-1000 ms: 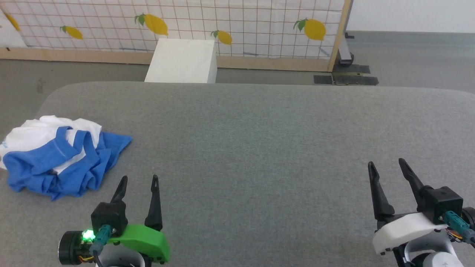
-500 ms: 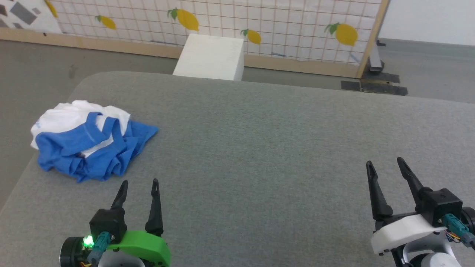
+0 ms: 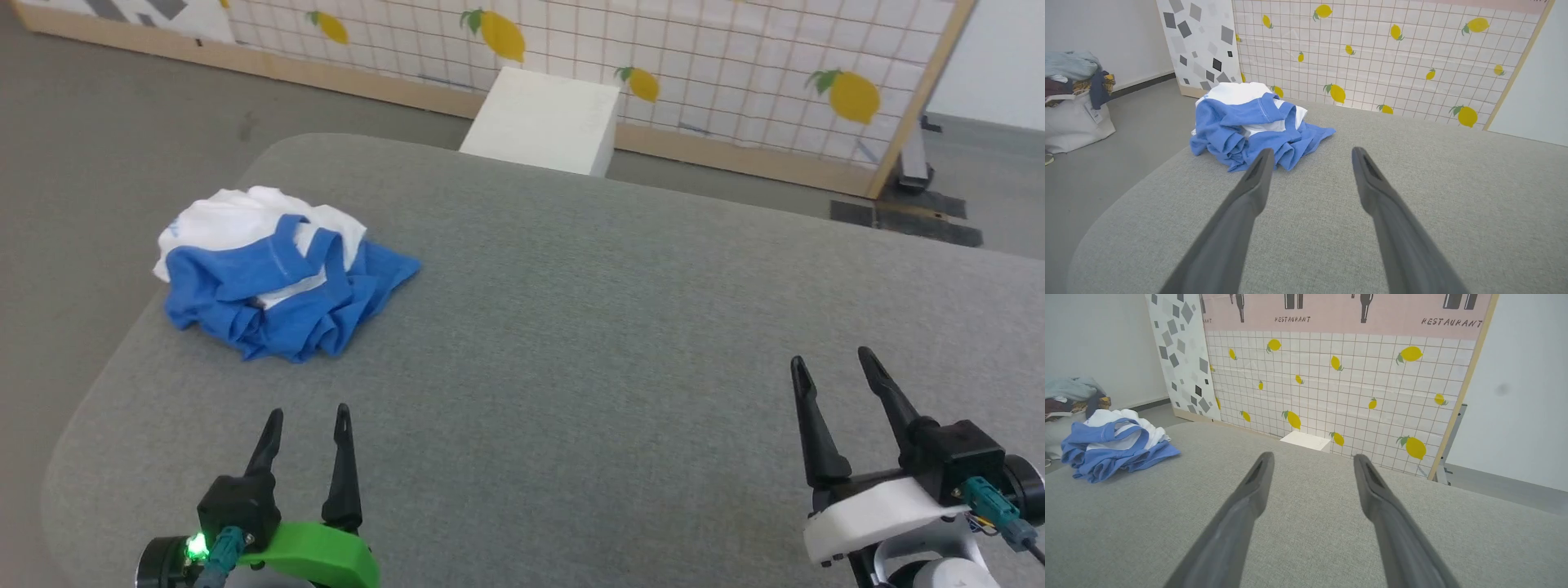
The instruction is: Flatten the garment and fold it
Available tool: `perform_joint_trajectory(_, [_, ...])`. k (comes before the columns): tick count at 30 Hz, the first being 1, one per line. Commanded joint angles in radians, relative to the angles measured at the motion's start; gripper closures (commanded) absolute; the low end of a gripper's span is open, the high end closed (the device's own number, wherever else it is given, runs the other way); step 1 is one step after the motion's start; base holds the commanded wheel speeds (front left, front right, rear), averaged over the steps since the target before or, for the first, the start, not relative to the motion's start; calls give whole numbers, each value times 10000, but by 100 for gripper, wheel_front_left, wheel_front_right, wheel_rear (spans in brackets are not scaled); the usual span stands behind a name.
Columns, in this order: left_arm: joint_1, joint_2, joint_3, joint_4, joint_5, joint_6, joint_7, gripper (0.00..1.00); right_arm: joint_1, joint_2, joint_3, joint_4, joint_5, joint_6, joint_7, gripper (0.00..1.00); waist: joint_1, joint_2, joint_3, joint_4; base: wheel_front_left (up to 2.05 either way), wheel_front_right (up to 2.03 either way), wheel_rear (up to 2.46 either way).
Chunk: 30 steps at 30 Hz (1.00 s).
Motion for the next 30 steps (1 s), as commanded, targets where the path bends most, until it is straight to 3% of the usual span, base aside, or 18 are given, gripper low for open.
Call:
perform_joint_trajectory(1, [146, -31, -8, -11, -127, 64, -105, 0, 114, 11, 52, 35, 89, -10, -113, 0, 0, -1, -56, 294, 0, 0, 0])
perform_joint_trajectory(30, [786, -44, 64, -51, -442, 187, -700, 0, 254, 17, 606, 343, 414, -14, -706, 0, 0, -1, -403, 2280, 0, 0, 0])
